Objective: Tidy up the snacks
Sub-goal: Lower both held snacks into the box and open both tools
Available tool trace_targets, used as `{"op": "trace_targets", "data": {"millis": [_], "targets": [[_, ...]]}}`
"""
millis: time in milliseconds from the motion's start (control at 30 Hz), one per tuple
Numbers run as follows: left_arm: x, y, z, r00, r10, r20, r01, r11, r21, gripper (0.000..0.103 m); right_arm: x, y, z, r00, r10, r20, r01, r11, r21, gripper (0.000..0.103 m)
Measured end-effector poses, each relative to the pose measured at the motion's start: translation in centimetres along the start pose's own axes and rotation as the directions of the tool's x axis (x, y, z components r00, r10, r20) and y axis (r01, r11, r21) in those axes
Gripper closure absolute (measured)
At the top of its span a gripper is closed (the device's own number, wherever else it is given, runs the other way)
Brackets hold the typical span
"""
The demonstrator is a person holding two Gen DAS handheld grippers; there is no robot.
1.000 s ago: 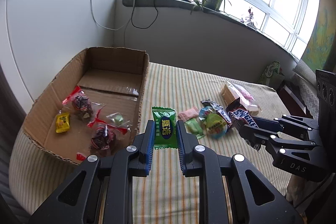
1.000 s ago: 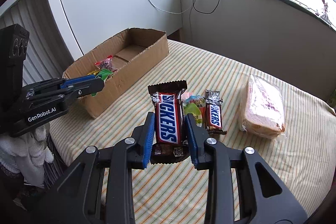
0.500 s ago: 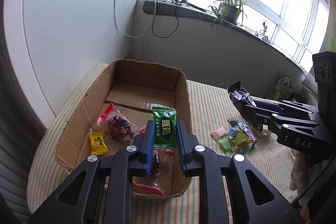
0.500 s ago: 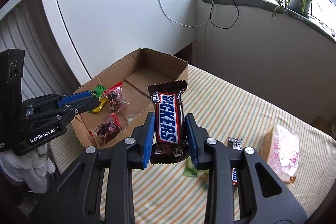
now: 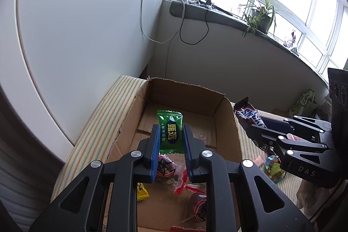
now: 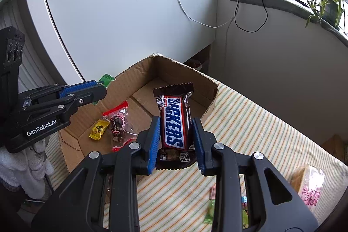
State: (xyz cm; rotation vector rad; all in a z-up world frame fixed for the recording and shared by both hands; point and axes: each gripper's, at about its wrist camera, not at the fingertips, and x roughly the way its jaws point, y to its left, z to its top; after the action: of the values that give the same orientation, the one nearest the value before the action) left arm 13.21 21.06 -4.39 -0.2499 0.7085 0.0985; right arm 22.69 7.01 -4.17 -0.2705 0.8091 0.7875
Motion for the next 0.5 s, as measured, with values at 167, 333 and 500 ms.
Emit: {"op": "trace_targets", "data": {"millis": [167, 333, 500], "targets": [[1.5, -0.1, 0.6, 1.0, 0.01, -0.016, -0.009, 1.0, 0.013, 0.084, 1.7, 0.2, 0.5, 1.0, 0.004, -0.021, -0.005, 1.0, -0.007, 0.073], [2.4, -0.1, 1.0, 0.999, 0.017, -0.027, -0.017, 1.0, 0.013, 0.084, 2.7, 0.2, 0.7, 0.999, -0.001, -0.033, 0.0, 1.0, -0.007, 0.072], [2.5, 0.3, 1.3, 0.999, 0.023, -0.03, -0.023, 1.0, -0.002, 0.081, 2.7, 0.3, 0.6, 0.999, 0.014, -0.029, -0.014, 1.0, -0.003, 0.072]]}}
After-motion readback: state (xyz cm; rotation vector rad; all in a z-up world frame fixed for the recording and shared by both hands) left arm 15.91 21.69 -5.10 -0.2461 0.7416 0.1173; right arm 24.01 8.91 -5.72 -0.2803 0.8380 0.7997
